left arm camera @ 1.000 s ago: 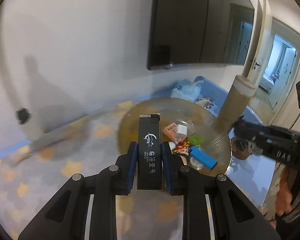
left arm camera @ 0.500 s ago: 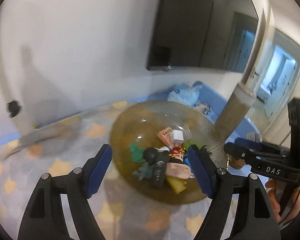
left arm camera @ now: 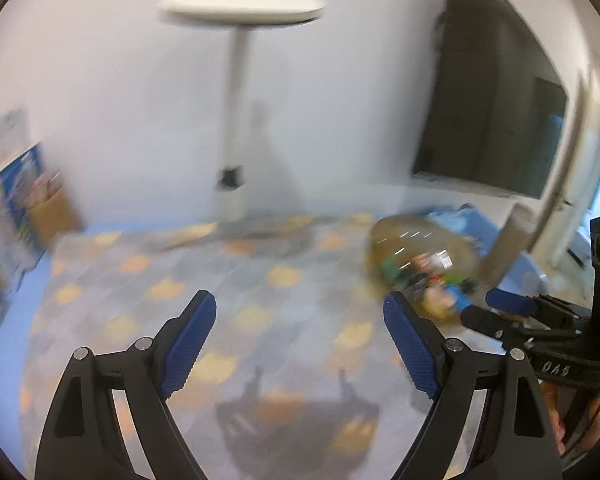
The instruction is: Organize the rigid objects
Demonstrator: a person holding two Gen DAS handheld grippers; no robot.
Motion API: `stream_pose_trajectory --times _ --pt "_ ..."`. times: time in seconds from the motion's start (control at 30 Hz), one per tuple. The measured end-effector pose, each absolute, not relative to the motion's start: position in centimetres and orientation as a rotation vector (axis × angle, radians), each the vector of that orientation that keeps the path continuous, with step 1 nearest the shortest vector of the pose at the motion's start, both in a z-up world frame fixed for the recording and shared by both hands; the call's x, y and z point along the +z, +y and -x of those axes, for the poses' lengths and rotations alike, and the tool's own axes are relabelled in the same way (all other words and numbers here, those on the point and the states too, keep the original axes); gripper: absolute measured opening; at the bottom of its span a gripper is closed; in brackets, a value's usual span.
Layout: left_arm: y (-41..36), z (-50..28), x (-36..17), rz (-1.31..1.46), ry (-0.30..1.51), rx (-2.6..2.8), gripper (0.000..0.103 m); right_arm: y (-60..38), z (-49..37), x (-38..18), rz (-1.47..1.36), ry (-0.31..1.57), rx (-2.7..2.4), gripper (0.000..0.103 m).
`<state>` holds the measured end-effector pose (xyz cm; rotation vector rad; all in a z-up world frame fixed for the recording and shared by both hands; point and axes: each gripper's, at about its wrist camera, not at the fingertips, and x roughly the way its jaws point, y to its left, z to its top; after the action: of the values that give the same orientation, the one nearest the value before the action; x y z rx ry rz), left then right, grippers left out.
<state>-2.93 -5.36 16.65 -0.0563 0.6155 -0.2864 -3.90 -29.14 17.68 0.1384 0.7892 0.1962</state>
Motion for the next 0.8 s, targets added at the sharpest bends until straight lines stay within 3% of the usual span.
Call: stream_pose_trajectory --times 0.23,0.43,0.8 --pt "0.5 3.4 8.0 0.128 0.757 -0.095 0.085 -22.3 2.9 9.0 -0.136 0.89 0.266 0.063" --pt "0.9 1.5 2.7 0.107 0.85 -0.009 0.085 -18.9 1.2 4.4 -0.056 0.951 0.262 0.063" --pt "0.6 0.9 0.8 0.082 0.886 0.09 0.085 -18.9 0.4 2.9 -0.074 0.989 0.236 0.063"
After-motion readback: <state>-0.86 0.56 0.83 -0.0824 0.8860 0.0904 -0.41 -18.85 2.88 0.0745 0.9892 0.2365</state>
